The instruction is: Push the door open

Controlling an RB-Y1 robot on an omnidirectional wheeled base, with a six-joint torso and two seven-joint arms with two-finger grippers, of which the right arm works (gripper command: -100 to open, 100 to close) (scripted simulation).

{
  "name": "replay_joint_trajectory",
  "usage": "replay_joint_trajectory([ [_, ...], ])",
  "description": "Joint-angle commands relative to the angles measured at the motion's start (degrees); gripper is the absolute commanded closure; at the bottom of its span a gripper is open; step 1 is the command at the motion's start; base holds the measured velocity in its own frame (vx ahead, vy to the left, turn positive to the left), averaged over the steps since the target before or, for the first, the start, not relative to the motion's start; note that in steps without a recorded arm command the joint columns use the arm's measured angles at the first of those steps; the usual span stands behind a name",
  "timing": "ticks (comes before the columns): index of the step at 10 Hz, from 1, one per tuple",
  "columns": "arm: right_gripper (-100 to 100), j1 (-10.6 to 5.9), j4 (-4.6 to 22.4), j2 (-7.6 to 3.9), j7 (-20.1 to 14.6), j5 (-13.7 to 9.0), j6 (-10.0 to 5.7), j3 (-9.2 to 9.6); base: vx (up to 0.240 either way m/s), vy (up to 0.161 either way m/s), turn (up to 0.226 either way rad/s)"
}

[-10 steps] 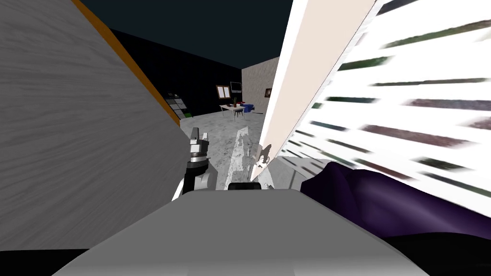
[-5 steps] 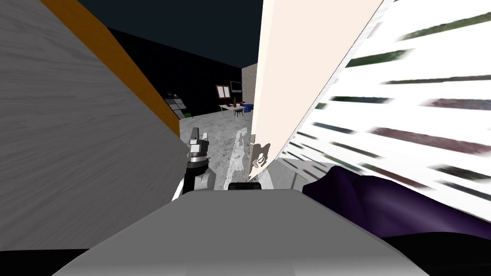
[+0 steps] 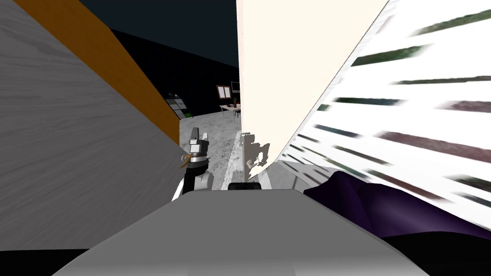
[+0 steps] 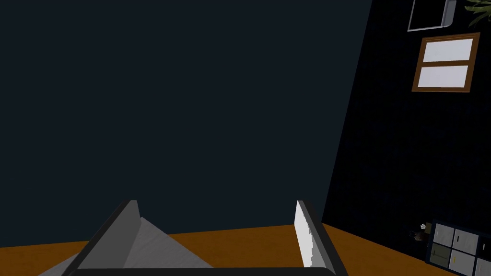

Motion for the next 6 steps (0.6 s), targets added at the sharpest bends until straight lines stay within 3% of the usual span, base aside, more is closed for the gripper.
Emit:
replay_joint_trajectory([
  [1, -100, 0.4, 1.49, -0.68, -0.47, 0.41, -1.17, 0.08, 0.121, -0.098, 0.0],
  [6, -100, 1.91, 6.91, -2.58, -1.06, 1.78, -4.45, 0.35, 0.08, -0.144, -0.001],
])
